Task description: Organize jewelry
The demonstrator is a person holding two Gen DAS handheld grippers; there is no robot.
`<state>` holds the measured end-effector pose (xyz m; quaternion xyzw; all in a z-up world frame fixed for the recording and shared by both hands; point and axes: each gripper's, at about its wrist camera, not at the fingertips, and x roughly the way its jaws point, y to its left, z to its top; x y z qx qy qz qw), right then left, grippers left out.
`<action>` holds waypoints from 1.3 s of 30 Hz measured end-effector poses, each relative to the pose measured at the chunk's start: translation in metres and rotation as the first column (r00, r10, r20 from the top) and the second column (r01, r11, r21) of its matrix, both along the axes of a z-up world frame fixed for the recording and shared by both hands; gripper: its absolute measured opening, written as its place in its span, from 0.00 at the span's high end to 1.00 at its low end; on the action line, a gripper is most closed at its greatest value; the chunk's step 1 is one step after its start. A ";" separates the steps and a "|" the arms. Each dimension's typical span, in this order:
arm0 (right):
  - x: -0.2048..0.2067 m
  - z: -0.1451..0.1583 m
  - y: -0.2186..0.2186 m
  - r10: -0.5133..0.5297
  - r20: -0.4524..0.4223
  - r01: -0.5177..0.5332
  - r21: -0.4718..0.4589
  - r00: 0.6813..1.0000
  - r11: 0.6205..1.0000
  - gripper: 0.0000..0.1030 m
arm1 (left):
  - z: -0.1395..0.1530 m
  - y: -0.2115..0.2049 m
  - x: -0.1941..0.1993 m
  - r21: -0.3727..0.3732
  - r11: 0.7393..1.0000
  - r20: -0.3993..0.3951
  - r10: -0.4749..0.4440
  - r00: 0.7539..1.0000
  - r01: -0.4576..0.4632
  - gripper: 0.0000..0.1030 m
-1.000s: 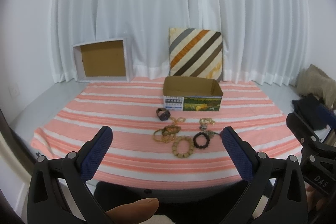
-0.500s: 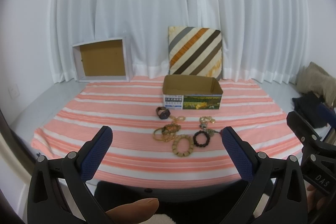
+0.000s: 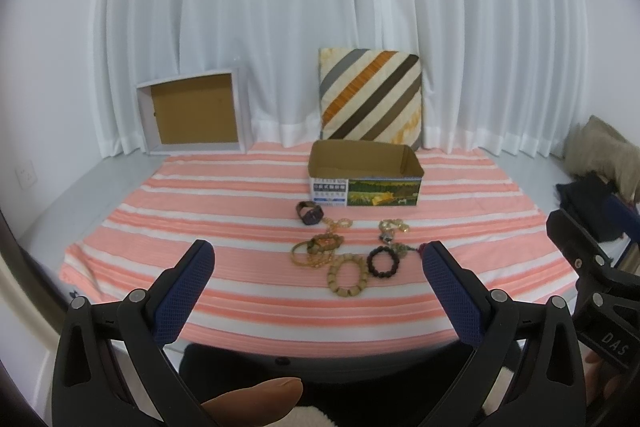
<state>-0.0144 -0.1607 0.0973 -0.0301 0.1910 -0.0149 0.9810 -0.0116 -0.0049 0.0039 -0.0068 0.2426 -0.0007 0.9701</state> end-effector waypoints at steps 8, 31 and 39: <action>-0.001 0.000 -0.001 0.002 -0.002 -0.002 0.000 1.000 1.000 0.00 | 0.001 0.000 0.005 0.003 1.000 -0.011 0.003 1.000 -0.003 0.00; -0.002 -0.004 -0.002 0.002 -0.002 -0.002 -0.001 1.000 1.000 0.00 | 0.001 0.000 0.009 0.011 1.000 -0.027 0.001 1.000 -0.001 0.00; -0.001 -0.004 -0.002 0.002 -0.001 -0.002 -0.001 1.000 1.000 0.00 | -0.001 -0.005 0.015 0.029 1.000 -0.043 -0.005 0.999 0.006 0.00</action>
